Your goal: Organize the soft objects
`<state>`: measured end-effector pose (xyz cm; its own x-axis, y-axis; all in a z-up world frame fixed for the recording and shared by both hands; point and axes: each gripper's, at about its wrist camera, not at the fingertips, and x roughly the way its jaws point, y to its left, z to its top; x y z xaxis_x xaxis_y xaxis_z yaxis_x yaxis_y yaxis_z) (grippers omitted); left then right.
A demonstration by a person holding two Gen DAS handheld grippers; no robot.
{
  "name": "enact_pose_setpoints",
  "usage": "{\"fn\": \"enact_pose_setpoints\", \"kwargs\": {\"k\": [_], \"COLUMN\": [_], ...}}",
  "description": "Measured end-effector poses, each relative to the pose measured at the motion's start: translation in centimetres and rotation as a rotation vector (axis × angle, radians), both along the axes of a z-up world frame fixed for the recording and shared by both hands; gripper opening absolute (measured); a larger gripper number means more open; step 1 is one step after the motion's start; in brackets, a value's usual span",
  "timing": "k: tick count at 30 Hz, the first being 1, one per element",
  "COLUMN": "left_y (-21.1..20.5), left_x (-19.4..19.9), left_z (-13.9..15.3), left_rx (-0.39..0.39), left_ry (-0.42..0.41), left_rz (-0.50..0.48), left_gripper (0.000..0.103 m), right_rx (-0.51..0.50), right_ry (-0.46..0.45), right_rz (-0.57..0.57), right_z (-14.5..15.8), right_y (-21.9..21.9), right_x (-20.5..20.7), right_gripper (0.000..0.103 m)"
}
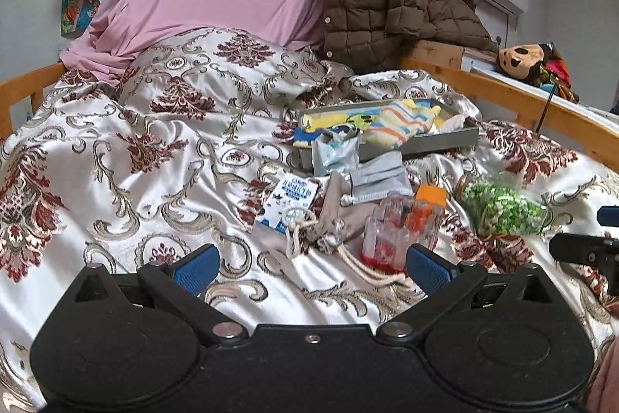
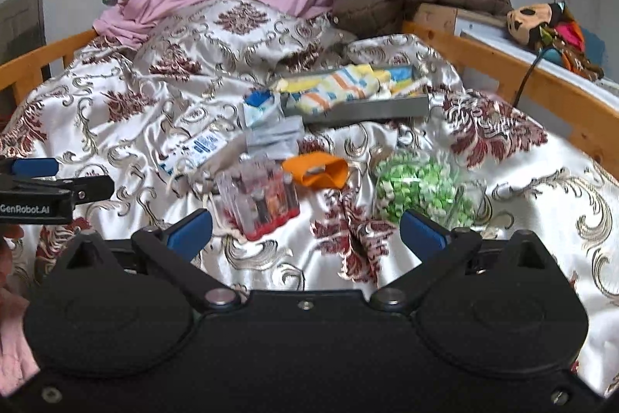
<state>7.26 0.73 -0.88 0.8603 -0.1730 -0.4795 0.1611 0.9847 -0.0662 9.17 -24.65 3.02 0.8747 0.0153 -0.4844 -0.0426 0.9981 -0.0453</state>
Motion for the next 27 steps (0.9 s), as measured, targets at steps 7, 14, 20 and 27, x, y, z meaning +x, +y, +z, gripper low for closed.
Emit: {"fn": "enact_pose_setpoints", "kwargs": {"k": [7, 14, 20, 27], "left_y": [-0.4, -0.6, -0.7, -1.1], "left_x": [0.3, 0.8, 1.3, 1.9], "left_z": [-1.2, -1.9, -2.3, -2.8], "left_rx": [0.030, 0.046, 0.054, 0.060], "left_ry": [0.049, 0.094, 0.116, 0.147], "left_rz": [-0.011, -0.007, -0.001, 0.002], "left_gripper": [0.102, 0.102, 0.102, 0.102], "right_rx": [0.002, 0.004, 0.015, 0.005], "right_ry": [0.061, 0.120, 0.163, 0.205], "right_rz": [-0.008, -0.021, -0.026, -0.012], "right_z": [-1.7, -2.5, -3.2, -4.0], "right_y": [0.1, 0.0, -0.3, 0.0], "right_x": [0.3, 1.0, 1.6, 2.4], "right_gripper": [0.102, 0.102, 0.102, 0.102]}}
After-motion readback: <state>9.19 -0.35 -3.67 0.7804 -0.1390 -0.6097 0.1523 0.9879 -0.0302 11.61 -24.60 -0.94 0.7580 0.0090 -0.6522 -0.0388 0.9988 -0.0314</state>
